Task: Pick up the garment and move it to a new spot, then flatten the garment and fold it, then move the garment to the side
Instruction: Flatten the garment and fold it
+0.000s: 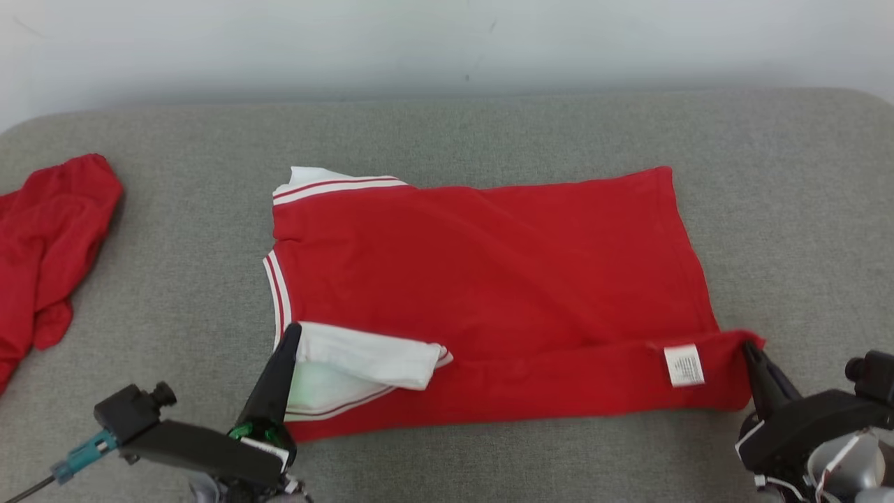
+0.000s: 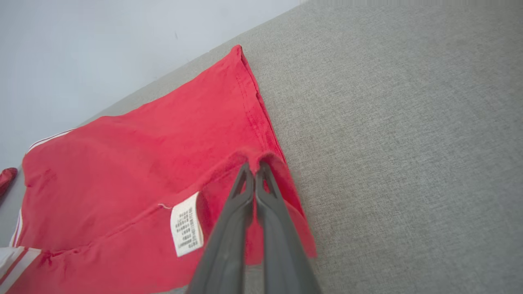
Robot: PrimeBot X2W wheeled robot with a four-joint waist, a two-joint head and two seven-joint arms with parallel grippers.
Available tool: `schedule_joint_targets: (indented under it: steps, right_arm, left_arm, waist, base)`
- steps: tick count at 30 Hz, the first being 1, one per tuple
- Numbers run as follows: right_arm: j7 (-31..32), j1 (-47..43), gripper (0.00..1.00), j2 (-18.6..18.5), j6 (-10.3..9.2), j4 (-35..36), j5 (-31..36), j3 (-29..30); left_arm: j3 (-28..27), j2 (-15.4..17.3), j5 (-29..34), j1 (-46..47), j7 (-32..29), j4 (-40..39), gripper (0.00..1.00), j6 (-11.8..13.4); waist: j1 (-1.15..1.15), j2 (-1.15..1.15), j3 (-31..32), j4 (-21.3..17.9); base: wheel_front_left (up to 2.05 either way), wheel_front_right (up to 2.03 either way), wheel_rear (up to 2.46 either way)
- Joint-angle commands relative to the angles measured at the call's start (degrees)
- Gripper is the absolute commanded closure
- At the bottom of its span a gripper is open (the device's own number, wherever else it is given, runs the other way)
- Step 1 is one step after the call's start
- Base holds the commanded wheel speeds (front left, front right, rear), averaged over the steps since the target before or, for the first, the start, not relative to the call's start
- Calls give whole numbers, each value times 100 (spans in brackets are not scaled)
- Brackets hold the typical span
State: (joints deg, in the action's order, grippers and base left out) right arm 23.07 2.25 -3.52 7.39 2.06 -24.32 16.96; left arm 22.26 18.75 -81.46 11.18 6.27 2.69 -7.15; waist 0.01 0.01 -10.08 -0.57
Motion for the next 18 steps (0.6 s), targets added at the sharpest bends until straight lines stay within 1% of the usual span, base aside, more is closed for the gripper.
schedule_joint_targets:
  steps: [1,3,8,14,18]
  right_arm:
    - [-133,125,100,-23,22,-84,88,-15]
    - [-265,244,100,-36,22,-230,142,-50]
    - [-560,505,100,-100,22,-527,222,-131]
    - [-813,641,100,-106,22,-729,369,50]
    - [-907,688,100,-75,22,-805,435,137]
  left_arm:
    - [13,-71,89,154,80,116,100,-45]
    - [44,-134,226,279,182,276,100,-47]
    - [124,-262,338,512,335,461,100,-52]
    - [184,-271,442,756,448,478,100,-35]
    - [300,-237,538,1042,397,545,100,-36]
  waist:
    - [-1,-1,-103,-9]
    - [-1,-1,-153,1]
    - [-1,-1,-263,45]
    - [-1,-1,-338,107]
    - [-1,-1,-409,119]
  base:
    - [0,0,0]
    - [0,0,0]
    - [0,0,0]
    - [0,0,0]
    - [0,0,0]
